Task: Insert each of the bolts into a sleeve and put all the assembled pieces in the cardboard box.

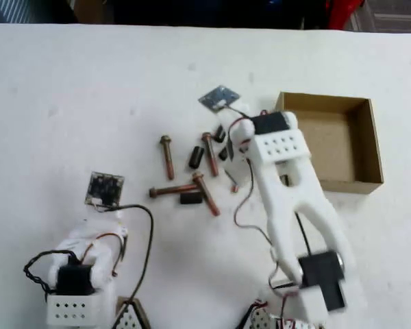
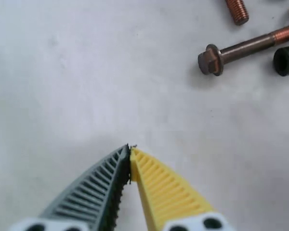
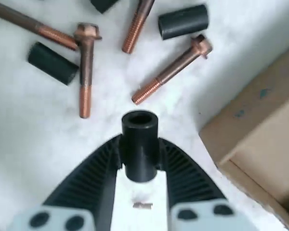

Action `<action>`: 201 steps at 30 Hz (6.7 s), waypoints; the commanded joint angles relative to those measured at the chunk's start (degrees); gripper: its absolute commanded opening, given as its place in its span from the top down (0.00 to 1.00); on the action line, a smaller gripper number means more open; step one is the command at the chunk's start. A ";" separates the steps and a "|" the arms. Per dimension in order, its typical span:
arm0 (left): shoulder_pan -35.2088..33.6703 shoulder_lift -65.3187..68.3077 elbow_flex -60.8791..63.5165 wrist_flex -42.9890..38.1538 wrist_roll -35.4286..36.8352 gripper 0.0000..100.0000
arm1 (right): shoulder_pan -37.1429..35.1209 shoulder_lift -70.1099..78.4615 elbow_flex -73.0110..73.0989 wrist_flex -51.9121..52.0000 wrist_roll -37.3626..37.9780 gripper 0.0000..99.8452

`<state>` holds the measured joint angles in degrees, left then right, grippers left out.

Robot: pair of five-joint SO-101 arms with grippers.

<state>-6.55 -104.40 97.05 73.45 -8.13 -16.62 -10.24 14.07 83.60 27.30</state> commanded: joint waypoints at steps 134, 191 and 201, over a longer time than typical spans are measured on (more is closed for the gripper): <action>14.55 93.76 -76.92 4.13 21.10 0.97 | -0.57 -67.47 71.47 -48.04 -19.34 0.98; 16.31 134.37 -111.47 -0.44 35.34 0.86 | -0.66 -67.47 74.37 -50.59 -19.25 0.98; 14.64 134.37 -110.15 -6.07 35.34 0.86 | -0.66 -67.47 74.37 -50.59 -19.25 0.98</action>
<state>8.40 30.81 -11.96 70.90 27.82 -17.76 -76.62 88.97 34.02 8.13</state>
